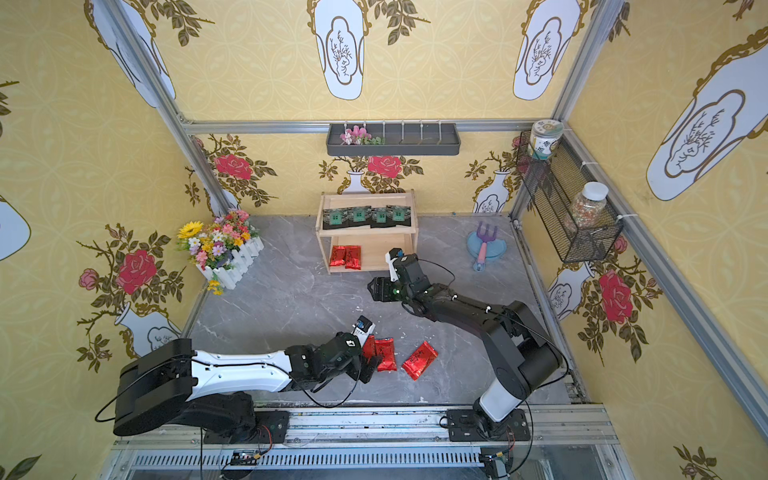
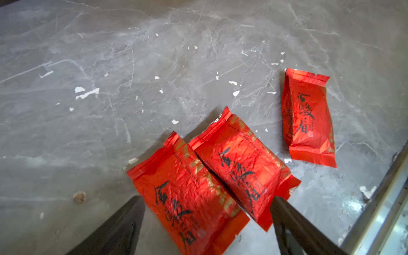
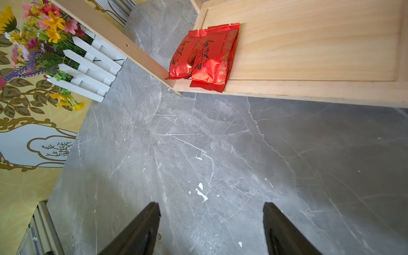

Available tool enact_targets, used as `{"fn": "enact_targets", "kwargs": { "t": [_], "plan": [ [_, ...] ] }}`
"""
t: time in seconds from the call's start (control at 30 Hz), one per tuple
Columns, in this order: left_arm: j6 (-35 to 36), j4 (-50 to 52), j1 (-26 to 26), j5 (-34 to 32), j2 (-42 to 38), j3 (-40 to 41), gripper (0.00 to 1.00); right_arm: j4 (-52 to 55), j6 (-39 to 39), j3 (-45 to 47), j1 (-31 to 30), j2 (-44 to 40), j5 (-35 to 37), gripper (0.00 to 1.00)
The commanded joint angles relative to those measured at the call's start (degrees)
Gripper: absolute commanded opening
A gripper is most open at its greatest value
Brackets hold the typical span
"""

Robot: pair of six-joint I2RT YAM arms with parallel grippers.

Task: Place the tea bags on the shelf by color
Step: Move the tea bag to the center of the board.

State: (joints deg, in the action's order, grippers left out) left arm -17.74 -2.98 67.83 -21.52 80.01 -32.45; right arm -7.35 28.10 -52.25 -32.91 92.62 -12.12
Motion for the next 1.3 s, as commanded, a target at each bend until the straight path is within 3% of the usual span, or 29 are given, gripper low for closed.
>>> {"fn": "enact_targets", "kwargs": {
  "t": [0.0,0.3,0.53,0.8,1.07,1.27],
  "plan": [
    [-2.17,4.17,0.95,-1.78,-0.27,0.34,0.95,-1.00,0.36,-0.36,0.25,0.19,-0.52,0.78],
    [-6.87,6.53,1.78,-0.63,-0.32,0.83,0.94,-1.93,1.08,-0.04,0.66,0.59,-1.44,0.79],
    [-9.25,7.64,1.78,-0.86,6.25,-1.47,0.92,-2.14,1.45,0.31,1.09,0.36,-1.68,0.79],
    [-12.81,9.81,1.37,-7.55,8.40,-2.79,0.89,-2.66,1.78,0.43,1.40,0.45,-2.37,0.79],
    [-12.83,5.88,-4.48,-7.18,8.84,-2.68,0.81,-3.20,2.50,0.64,1.35,0.88,-3.22,0.79],
    [-9.56,-1.46,-10.92,-1.01,6.44,-0.97,0.80,-4.54,3.91,1.16,1.34,1.20,-4.29,0.79]
  ]
}}
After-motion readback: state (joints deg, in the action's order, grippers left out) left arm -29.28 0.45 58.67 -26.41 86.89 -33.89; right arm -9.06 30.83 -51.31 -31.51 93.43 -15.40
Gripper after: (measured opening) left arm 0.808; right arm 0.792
